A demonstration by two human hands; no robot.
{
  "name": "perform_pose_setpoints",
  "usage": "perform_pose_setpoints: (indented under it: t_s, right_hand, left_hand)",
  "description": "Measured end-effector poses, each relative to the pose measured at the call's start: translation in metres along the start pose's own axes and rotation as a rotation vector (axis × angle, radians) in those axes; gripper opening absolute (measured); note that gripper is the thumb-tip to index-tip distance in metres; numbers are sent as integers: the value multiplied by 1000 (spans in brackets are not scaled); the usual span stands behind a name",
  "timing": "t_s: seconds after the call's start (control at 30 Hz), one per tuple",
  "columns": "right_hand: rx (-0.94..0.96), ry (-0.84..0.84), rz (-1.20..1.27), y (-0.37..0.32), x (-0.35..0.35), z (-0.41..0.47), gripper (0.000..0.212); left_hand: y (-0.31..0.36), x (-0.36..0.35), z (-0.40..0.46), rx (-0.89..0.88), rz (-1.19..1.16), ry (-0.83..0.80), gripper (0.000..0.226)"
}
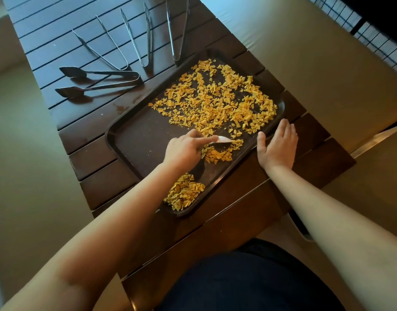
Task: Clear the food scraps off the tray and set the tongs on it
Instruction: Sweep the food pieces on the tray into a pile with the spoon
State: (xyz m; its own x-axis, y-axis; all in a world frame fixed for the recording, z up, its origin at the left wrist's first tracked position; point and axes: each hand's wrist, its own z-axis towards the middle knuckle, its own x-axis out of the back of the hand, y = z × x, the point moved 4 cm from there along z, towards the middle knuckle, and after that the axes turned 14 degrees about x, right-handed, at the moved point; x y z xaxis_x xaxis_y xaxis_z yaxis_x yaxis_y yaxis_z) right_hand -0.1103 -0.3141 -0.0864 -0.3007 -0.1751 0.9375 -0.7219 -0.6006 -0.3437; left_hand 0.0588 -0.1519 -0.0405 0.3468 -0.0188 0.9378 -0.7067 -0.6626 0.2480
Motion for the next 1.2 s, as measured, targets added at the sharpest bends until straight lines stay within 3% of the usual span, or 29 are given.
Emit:
perform_pose_setpoints:
  t_s: [0.27, 0.33, 0.53, 0.93, 1.07, 1.2]
  right_hand:
    - [-4, 10, 4, 0, 1, 0, 83]
    - [-5, 10, 4, 0, 0, 0, 83]
    - [-4, 13, 4, -1, 1, -1, 82]
    - [4, 30, 19, -1, 1, -1, 81]
    - [3, 33, 13, 0, 0, 0, 81]
    - [3, 33, 9, 0, -1, 0, 81]
  left_hand:
    - [-27, 2, -35, -52, -27, -119, 44]
    - [-34, 4, -36, 30, -85, -135, 45]
    - [-45, 10, -11, 320, -230, 89, 42]
    - [-38, 3, -31, 101, -134, -86, 44]
    - [-52, 3, -46, 115, -159, -174, 43]
    - [-53, 8, -35, 226, -247, -46, 42]
